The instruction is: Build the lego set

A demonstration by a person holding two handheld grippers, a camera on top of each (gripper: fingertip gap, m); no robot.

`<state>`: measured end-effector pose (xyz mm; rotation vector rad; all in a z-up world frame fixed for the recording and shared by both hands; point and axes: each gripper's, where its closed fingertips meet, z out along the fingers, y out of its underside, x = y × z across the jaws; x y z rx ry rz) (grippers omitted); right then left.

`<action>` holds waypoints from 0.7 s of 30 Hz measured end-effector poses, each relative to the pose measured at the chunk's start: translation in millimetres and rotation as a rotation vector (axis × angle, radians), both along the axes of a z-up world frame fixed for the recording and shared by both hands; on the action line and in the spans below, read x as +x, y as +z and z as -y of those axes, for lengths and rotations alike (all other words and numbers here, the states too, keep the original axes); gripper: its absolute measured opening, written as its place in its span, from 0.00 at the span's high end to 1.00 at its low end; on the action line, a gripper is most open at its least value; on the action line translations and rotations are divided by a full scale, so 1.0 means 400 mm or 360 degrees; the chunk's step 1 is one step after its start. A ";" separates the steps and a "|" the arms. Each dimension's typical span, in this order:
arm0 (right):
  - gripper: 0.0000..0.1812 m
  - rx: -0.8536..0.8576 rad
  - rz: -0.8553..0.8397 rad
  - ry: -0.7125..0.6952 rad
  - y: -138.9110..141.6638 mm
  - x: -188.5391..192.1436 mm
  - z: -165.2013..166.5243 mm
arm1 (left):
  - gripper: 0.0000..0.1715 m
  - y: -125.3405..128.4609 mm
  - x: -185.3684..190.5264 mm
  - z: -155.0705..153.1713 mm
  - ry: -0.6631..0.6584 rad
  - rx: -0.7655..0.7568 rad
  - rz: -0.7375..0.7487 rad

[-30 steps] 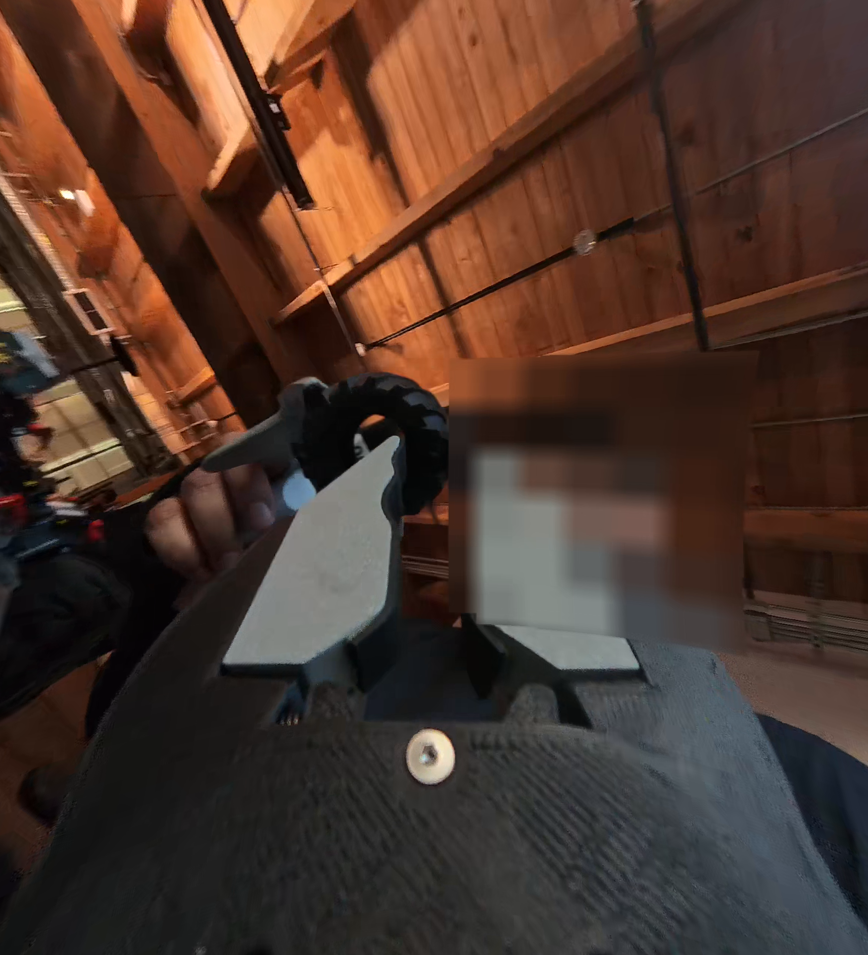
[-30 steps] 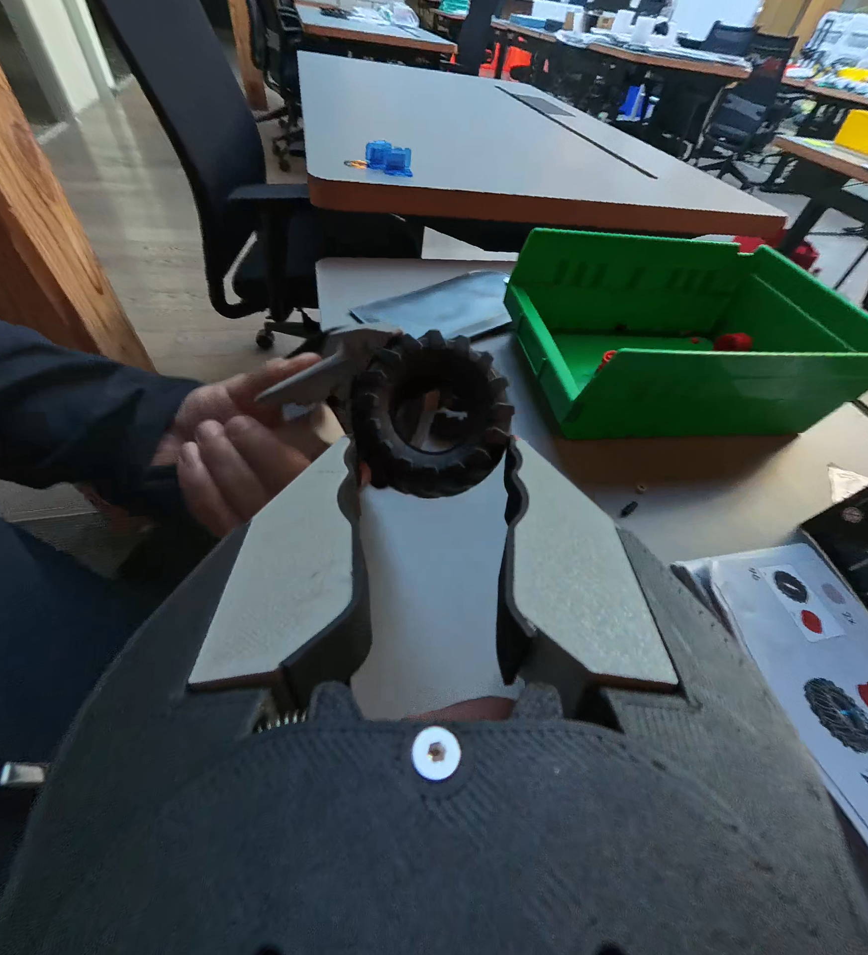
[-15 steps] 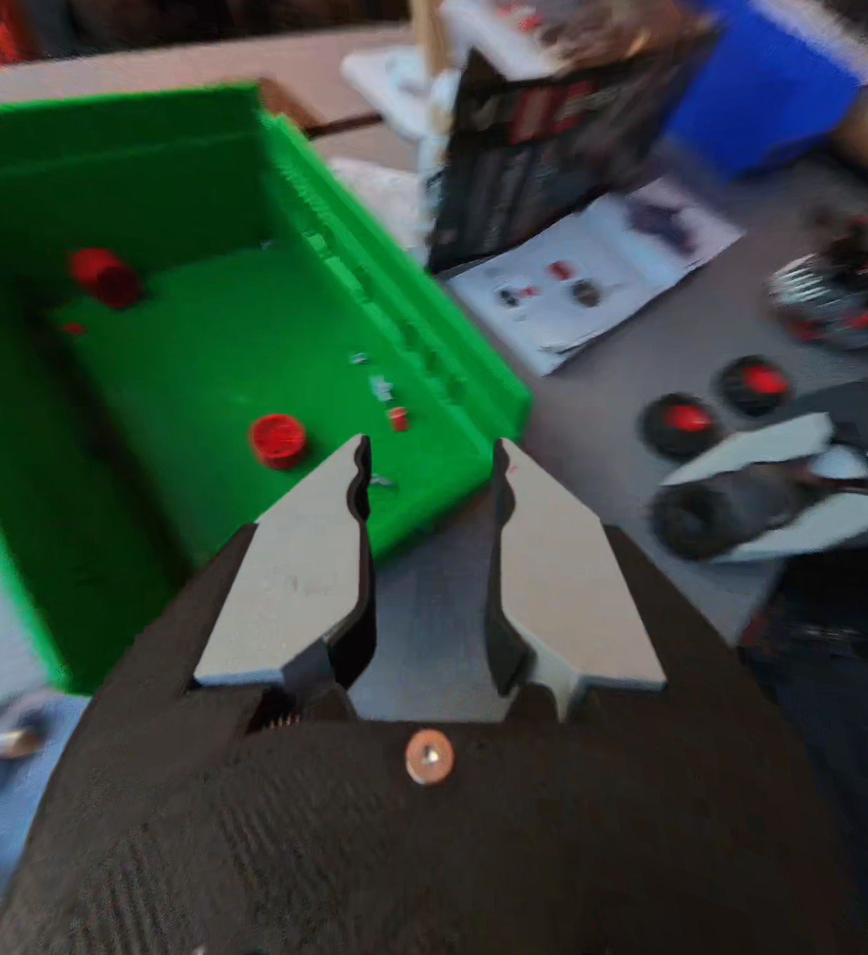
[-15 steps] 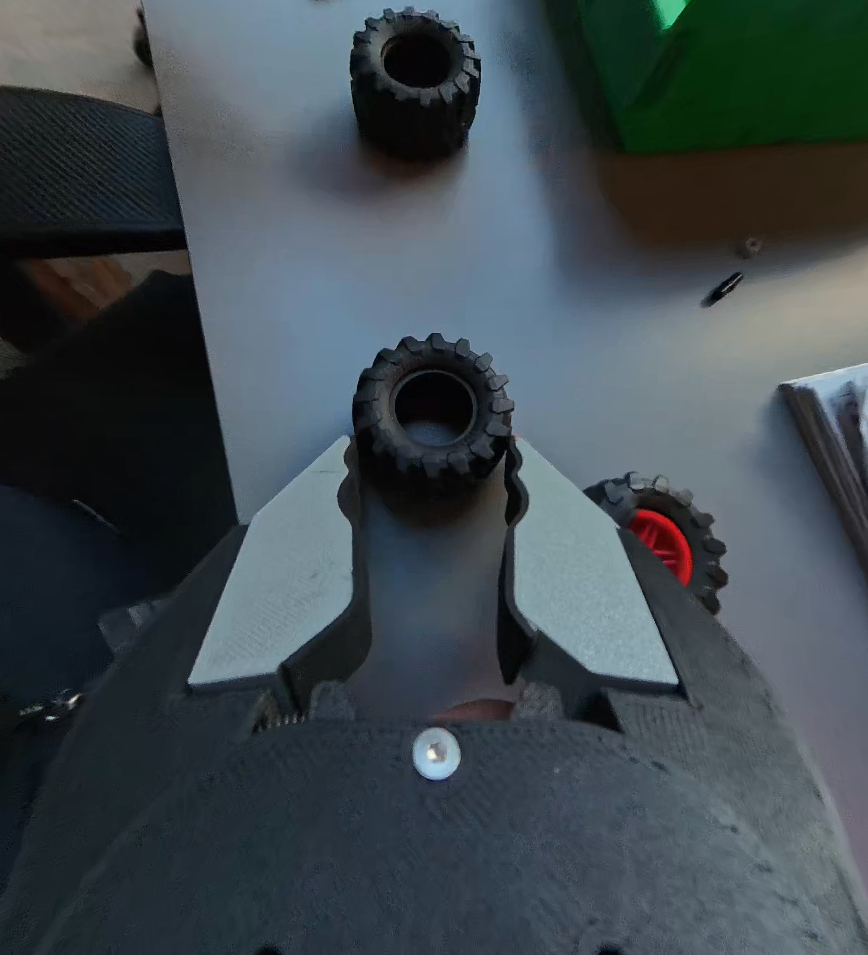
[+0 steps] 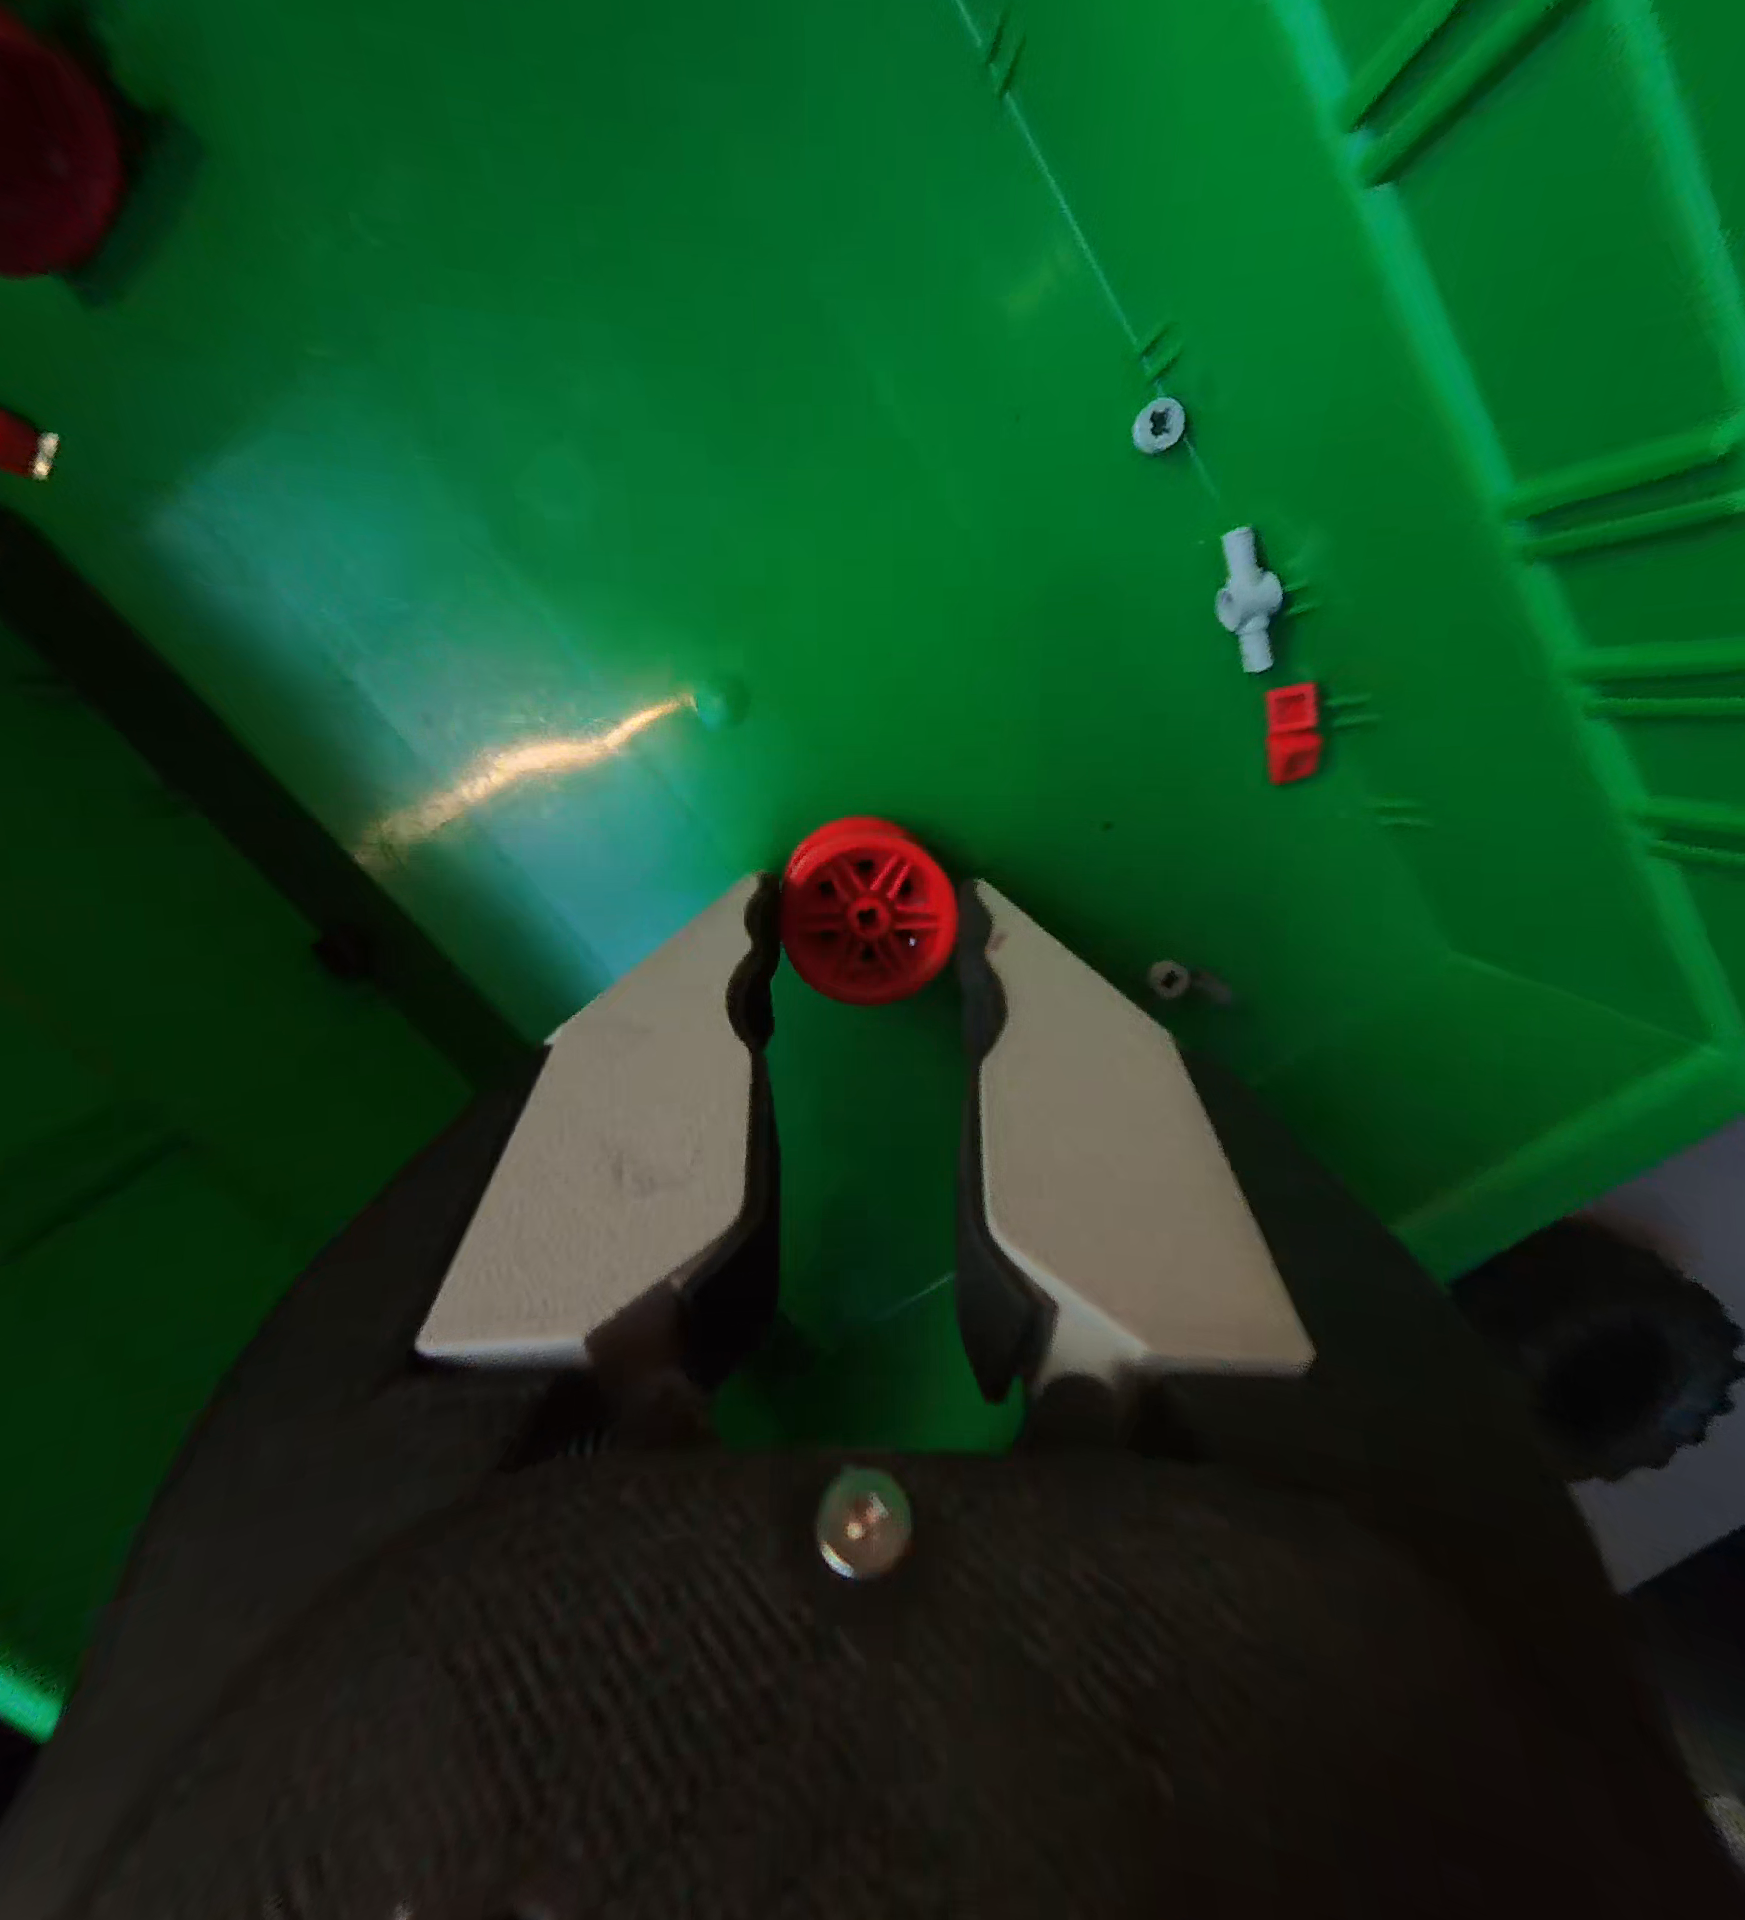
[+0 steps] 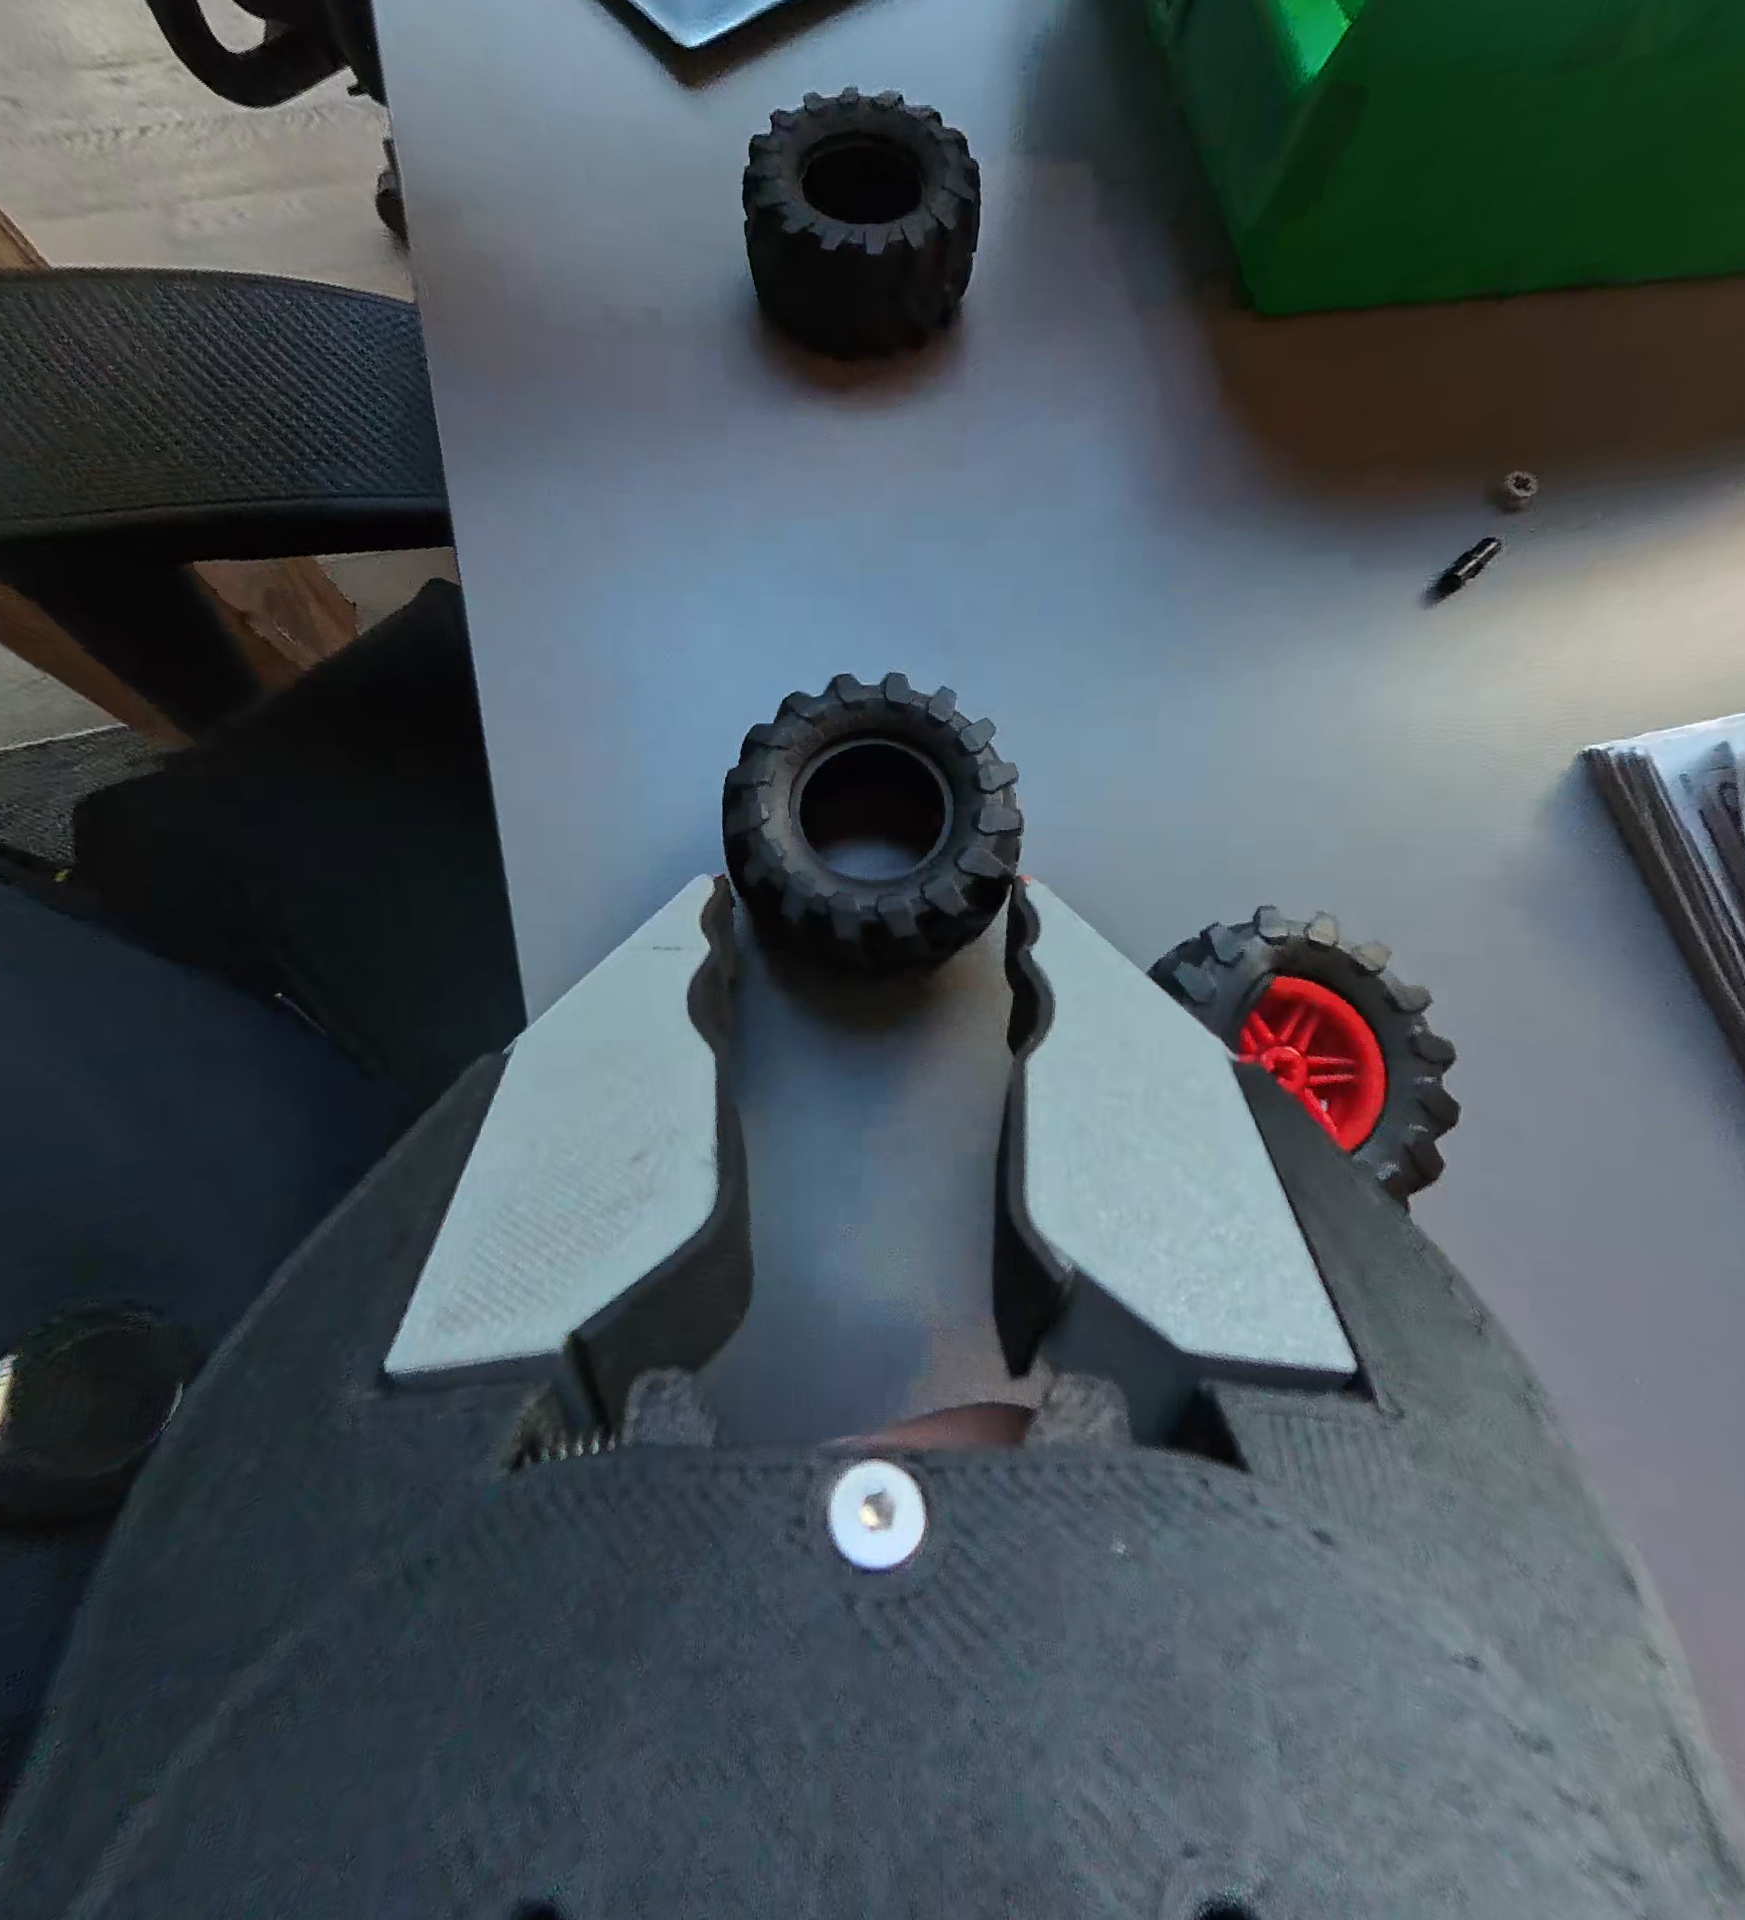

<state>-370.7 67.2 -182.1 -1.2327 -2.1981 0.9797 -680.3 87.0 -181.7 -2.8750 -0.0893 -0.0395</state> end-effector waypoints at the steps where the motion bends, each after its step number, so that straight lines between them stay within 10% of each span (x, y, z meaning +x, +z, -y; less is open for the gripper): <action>1: 0.73 -0.0008 -0.0008 -0.0003 0.005 0.003 -0.001 | 0.82 0.007 0.001 0.000 -0.0019 0.0004 -0.0022; 7: 0.74 -0.0043 -0.0051 -0.0022 0.030 0.033 -0.016 | 0.82 0.156 0.094 0.017 -0.0179 0.0200 -0.0180; 12: 0.74 -0.0126 -0.0111 -0.0032 0.066 0.065 -0.029 | 0.82 0.293 0.496 0.058 -0.0725 0.0523 -0.0106; 16: 0.79 -0.0180 -0.0150 -0.0022 0.094 0.084 -0.040 | 0.82 0.196 0.755 0.088 -0.1043 0.0482 0.0020; 21: 1.00 -0.0360 -0.0166 0.0026 0.135 0.100 -0.040 | 0.82 0.094 0.805 0.064 -0.1092 0.0360 0.0046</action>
